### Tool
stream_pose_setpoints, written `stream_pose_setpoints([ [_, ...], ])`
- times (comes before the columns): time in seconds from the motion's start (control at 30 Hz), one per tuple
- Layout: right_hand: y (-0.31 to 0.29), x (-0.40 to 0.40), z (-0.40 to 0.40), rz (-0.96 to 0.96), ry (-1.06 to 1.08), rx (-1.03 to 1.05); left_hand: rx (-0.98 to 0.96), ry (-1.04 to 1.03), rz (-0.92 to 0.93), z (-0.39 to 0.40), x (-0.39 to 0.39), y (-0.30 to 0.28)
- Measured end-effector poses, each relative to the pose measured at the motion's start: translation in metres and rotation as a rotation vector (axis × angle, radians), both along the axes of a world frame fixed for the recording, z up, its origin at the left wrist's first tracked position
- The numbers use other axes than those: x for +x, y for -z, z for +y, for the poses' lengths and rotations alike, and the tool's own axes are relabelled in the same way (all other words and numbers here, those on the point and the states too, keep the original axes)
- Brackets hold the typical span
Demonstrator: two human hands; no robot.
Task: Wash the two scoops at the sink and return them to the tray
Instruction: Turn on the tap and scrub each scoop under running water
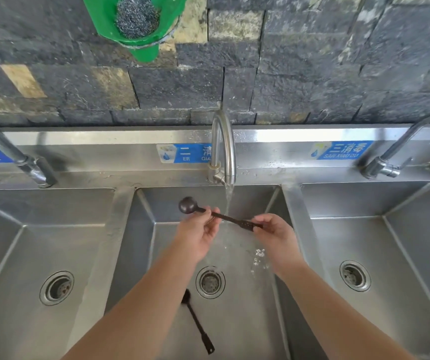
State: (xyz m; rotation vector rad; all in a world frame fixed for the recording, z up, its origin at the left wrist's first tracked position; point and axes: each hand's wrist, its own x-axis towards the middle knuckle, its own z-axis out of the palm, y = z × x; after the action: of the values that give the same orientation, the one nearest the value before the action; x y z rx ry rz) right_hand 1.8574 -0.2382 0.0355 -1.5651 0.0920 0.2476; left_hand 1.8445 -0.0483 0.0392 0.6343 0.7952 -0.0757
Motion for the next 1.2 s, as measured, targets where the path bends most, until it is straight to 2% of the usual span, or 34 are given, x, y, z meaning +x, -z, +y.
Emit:
stream_pose_setpoints([
  [0.17, 0.005, -0.032, -0.027, 0.034, 0.125, -0.011, 0.057, 0.142, -0.010, -0.024, 0.006, 0.008],
  [0.3, 0.008, -0.055, -0.042, 0.089, 0.236, 0.082, 0.084, 0.196, -0.017, -0.031, 0.006, 0.015],
  [0.57, 0.020, -0.080, -0.046, 0.196, 0.459, 0.297, 0.164, 0.363, -0.170, -0.037, 0.011, 0.011],
  [0.83, 0.014, -0.041, 0.002, 0.274, 0.528, 0.442, 0.178, 0.305, -0.209, 0.008, 0.025, -0.013],
  [1.07, -0.007, 0.009, 0.048, 0.290, 0.425, 0.533, 0.071, 0.141, -0.205, 0.058, 0.026, -0.038],
  [1.2, -0.018, 0.023, 0.071, 0.291, 0.333, 0.514, 0.060, 0.091, -0.207, 0.084, 0.017, -0.046],
])
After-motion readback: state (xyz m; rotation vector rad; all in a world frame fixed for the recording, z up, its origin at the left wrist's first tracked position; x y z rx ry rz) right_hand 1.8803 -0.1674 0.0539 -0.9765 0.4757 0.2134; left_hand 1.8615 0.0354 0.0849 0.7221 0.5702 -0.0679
